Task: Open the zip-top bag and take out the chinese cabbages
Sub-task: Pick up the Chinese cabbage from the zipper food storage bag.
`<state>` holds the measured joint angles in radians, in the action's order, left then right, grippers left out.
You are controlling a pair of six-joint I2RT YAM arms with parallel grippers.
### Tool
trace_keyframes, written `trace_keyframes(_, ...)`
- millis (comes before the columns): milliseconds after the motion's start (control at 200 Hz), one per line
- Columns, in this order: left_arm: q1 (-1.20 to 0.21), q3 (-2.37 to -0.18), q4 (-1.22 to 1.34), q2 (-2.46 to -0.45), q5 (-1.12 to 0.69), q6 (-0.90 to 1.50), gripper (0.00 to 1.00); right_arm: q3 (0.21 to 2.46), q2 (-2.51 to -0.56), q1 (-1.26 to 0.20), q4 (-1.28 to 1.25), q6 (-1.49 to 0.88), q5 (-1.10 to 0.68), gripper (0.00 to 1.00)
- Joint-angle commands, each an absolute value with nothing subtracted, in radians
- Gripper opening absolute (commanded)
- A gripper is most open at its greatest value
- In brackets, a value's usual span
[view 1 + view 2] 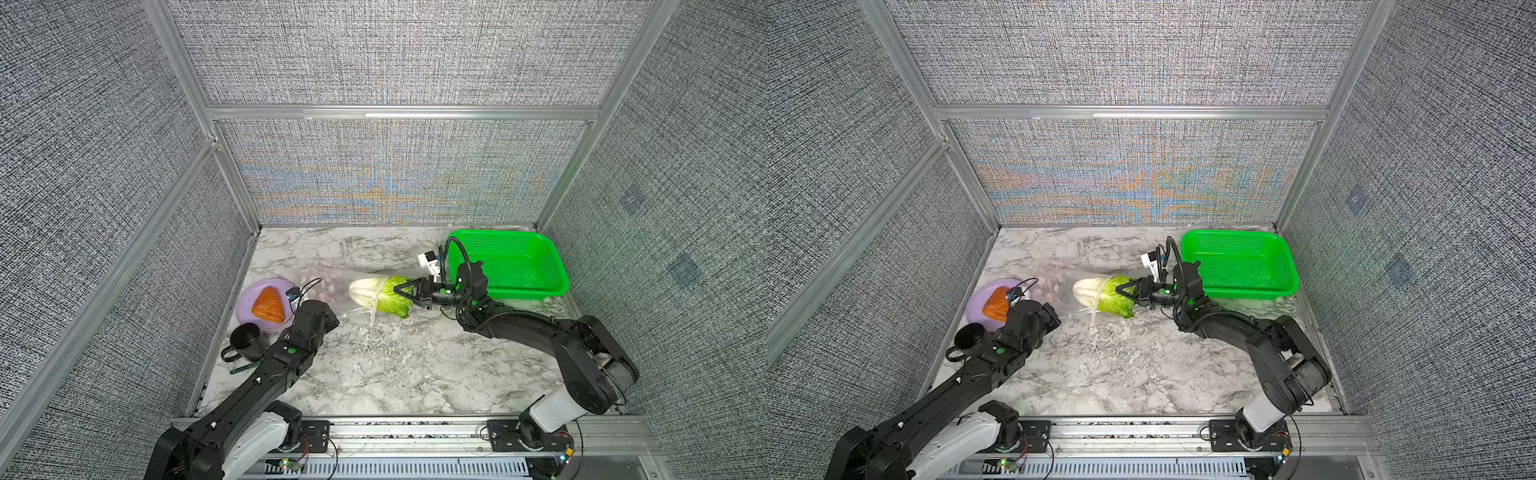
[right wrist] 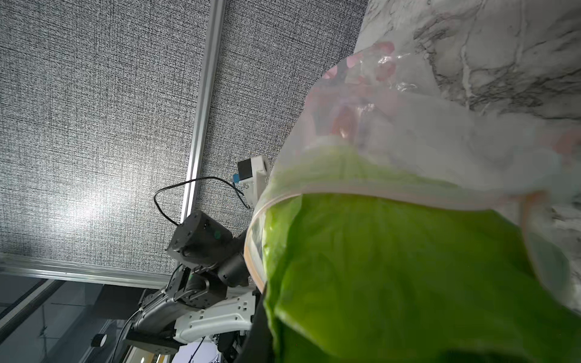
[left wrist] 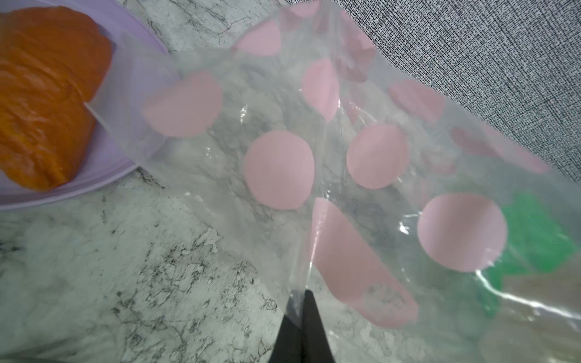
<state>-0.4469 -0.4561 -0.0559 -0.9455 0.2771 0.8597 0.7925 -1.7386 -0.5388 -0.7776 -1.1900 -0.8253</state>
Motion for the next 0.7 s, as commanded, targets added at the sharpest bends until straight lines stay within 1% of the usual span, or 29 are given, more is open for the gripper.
trace_keyframes(0,-0.444,-0.472,-0.103,-0.939,0.318,0.806,0.00,0.774,-1.733,-0.520,-0.797,-1.158,-0.887,0.00)
trace_keyframes(105,-0.444,-0.484,-0.128,-0.940,0.330,0.798,0.00,0.793,-1.713,-0.509,-0.673,-1.072,-0.911,0.00)
trace_keyframes(235,-0.444,-0.488,-0.151,-0.942,0.345,0.801,0.00,0.890,-1.661,-0.504,-0.279,-0.767,-0.878,0.00)
trace_keyframes(290,-0.445,-0.488,-0.156,-0.942,0.357,0.807,0.00,0.908,-1.642,-0.494,-0.167,-0.670,-0.873,0.00)
trace_keyframes(470,-0.444,-0.487,-0.130,-0.962,0.356,0.814,0.00,0.898,-1.572,-0.428,0.034,-0.502,-0.859,0.00)
trace_keyframes(696,-0.445,-0.530,-0.115,-1.017,0.348,0.809,0.00,0.900,-1.498,-0.356,0.262,-0.319,-0.785,0.00)
